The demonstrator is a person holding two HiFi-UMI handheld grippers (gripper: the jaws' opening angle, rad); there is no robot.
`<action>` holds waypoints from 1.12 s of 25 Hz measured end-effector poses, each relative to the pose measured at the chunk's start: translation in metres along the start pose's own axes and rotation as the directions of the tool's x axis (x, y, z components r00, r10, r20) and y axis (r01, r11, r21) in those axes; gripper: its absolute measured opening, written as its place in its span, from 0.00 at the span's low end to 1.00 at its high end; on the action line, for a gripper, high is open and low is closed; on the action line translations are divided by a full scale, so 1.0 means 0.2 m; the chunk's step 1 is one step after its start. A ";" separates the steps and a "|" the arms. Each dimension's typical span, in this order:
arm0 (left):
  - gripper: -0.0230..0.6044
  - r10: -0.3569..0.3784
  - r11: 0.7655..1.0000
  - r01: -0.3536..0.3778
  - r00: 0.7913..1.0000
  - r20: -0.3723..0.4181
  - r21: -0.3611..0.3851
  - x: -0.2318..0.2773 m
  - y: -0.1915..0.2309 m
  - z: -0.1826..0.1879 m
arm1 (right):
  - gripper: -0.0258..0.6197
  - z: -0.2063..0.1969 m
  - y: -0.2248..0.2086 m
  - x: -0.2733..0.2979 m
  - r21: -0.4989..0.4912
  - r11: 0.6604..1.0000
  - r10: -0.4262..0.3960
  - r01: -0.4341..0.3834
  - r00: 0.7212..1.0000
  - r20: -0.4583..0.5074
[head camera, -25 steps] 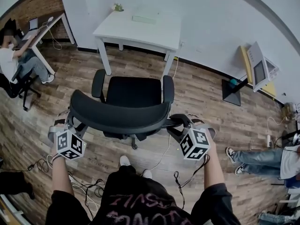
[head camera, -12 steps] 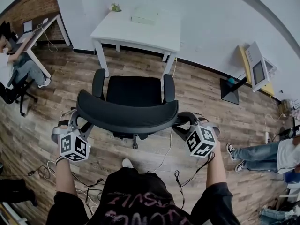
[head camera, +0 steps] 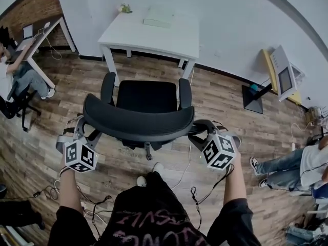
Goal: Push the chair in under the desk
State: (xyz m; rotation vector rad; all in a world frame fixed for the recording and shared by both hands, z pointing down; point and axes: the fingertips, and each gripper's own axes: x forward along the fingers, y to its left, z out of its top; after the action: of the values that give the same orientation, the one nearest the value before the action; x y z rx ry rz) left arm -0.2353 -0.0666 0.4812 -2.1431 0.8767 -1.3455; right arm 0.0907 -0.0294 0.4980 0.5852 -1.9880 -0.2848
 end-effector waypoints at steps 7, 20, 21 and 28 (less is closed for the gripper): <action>0.41 0.011 1.000 -0.011 1.000 0.000 -0.004 0.15 0.15 -0.05 | 0.34 0.04 -0.15 0.12 -0.008 1.000 -0.023 0.024 1.000 0.014; 0.41 0.001 1.000 -0.001 1.000 -0.006 -0.007 0.49 0.58 -0.16 | 0.34 0.19 -0.58 0.41 0.002 0.999 -0.038 0.038 0.999 0.012; 0.42 -0.001 1.000 0.001 1.000 -0.009 -0.008 0.51 0.60 -0.17 | 0.34 0.19 -0.60 0.43 0.003 0.999 -0.036 0.036 0.999 0.010; 0.42 -0.012 1.000 0.012 1.000 -0.006 -0.008 0.68 0.76 -0.20 | 0.34 0.21 -0.77 0.56 0.011 1.000 -0.026 0.026 1.000 -0.001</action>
State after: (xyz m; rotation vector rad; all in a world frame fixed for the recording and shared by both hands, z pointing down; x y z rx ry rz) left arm -0.2693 -0.2712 0.4806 -2.1547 0.8742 -1.3572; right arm 0.0542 -0.2201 0.4965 0.6186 -1.9834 -0.2896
